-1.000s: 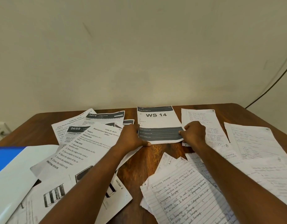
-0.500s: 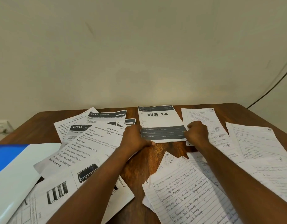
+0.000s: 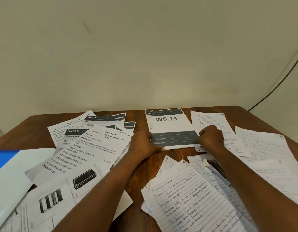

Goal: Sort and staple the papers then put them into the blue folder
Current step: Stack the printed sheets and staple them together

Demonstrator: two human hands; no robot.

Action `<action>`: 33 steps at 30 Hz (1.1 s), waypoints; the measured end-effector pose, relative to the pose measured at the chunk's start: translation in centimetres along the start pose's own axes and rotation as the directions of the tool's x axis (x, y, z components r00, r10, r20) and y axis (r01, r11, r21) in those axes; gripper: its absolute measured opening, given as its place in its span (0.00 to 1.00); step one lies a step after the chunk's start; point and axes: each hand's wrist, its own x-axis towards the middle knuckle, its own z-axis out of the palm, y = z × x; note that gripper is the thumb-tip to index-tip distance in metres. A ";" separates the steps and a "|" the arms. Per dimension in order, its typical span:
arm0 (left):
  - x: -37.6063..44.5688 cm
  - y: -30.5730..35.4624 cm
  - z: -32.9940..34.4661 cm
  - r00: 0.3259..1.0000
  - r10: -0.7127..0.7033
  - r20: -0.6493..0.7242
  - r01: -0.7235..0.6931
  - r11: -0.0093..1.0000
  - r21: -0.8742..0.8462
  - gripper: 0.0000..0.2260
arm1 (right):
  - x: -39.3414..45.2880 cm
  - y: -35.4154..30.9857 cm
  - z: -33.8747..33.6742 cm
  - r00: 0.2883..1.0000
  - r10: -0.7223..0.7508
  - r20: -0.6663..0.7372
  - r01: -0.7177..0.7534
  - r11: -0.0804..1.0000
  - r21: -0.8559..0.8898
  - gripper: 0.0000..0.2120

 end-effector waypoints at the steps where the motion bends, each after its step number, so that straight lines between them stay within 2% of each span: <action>1: -0.3 0.2 0.0 1.000 0.007 -0.005 -0.007 1.000 0.000 0.35 | -0.1 0.3 -0.3 1.000 -0.011 0.001 0.011 1.000 -0.001 0.07; 5: -2.0 0.6 -0.3 0.995 0.091 -0.034 -0.092 0.996 -0.004 0.34 | -0.9 0.6 -2.0 0.998 -0.068 0.003 0.068 0.997 0.045 0.14; 9: -4.6 0.9 -1.5 0.989 0.133 -0.061 -0.135 0.991 -0.018 0.30 | -2.1 1.5 -4.4 0.992 -0.128 -0.003 0.128 0.992 0.010 0.19; 14: -8.8 1.1 -2.0 0.991 0.092 0.098 -0.098 0.993 0.067 0.18 | -5.3 4.6 -9.3 0.983 -0.078 0.168 0.107 0.980 -0.168 0.23; 17: -11.4 1.0 -2.1 0.987 0.077 0.143 -0.089 0.993 0.079 0.25 | -8.5 5.8 -11.1 0.971 -0.088 0.221 0.135 0.968 -0.210 0.27; 20: -13.4 0.9 -1.7 0.986 0.124 0.111 -0.138 0.982 0.128 0.41 | -11.8 6.0 -11.1 0.945 -0.107 0.309 0.161 0.974 -0.157 0.31; 22: -13.9 0.8 -1.4 0.987 0.118 0.113 -0.135 0.978 0.162 0.40 | -13.4 5.8 -10.2 0.936 -0.119 0.330 0.173 0.975 -0.138 0.33; 26: -14.0 1.0 -1.3 0.991 0.042 0.127 -0.060 0.988 0.145 0.33 | -14.4 6.2 -8.4 0.972 -0.200 0.125 0.210 0.974 -0.080 0.20; 29: -14.2 1.3 -1.1 0.994 0.008 0.111 -0.027 0.984 0.174 0.29 | -14.0 6.9 -8.6 0.976 -0.195 0.092 0.201 0.977 -0.065 0.12; 33: -14.3 0.9 -1.2 0.988 -0.039 0.150 0.018 0.990 0.138 0.28 | -13.3 9.1 -11.4 0.985 -0.157 0.070 0.164 0.981 -0.107 0.08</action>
